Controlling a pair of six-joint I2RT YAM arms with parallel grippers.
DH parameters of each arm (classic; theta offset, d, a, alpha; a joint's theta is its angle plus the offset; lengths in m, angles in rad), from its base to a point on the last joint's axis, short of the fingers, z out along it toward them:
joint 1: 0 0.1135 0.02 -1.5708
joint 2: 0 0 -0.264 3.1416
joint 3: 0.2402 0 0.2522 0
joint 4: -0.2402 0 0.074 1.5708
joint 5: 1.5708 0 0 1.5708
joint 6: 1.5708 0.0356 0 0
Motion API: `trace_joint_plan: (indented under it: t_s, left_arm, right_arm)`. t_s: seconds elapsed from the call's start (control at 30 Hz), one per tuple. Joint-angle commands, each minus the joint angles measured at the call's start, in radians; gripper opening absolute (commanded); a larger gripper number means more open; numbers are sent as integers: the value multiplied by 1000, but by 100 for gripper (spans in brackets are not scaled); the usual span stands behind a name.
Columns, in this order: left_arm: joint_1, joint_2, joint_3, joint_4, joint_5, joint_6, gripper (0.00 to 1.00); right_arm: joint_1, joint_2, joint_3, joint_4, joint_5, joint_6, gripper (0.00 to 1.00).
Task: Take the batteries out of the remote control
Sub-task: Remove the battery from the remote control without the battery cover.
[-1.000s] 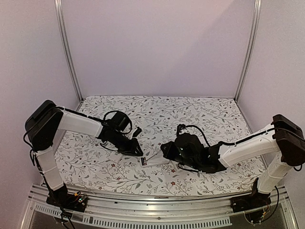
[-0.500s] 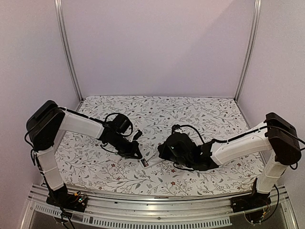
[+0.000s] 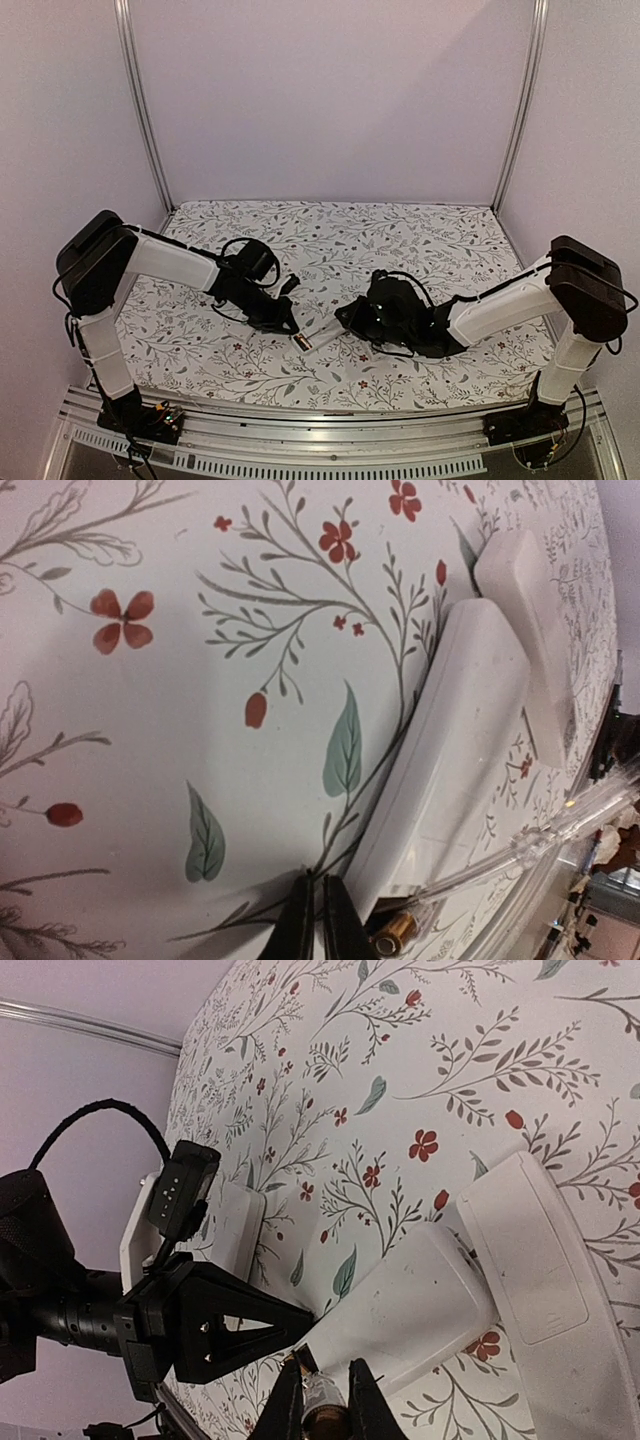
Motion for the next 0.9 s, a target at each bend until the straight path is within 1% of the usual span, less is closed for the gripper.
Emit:
trace_joint_plan:
  t_s: [0.0, 0.17, 0.3, 0.43, 0.63, 0.87]
  left_arm:
    - [-17, 28, -6, -24, 1, 6, 5]
    - [-17, 23, -3, -18, -1, 4, 6]
    - [-9, 2, -4, 3, -2, 1, 14]
    - [-1, -8, -9, 38, 45, -9, 20]
    - [-3, 4, -14, 58, 88, -17, 21]
    - [-16, 23, -8, 67, 96, -19, 24]
  right_arm:
    - [-22, 23, -33, 26, -137, 31, 0]
    - [-31, 37, -35, 51, -175, 48, 0]
    - [-33, 34, -42, 57, -178, 52, 0]
    - [-34, 38, -49, 73, -187, 55, 0]
    - [-39, 39, -54, 85, -196, 61, 0]
    - [-42, 39, -59, 118, -213, 55, 0]
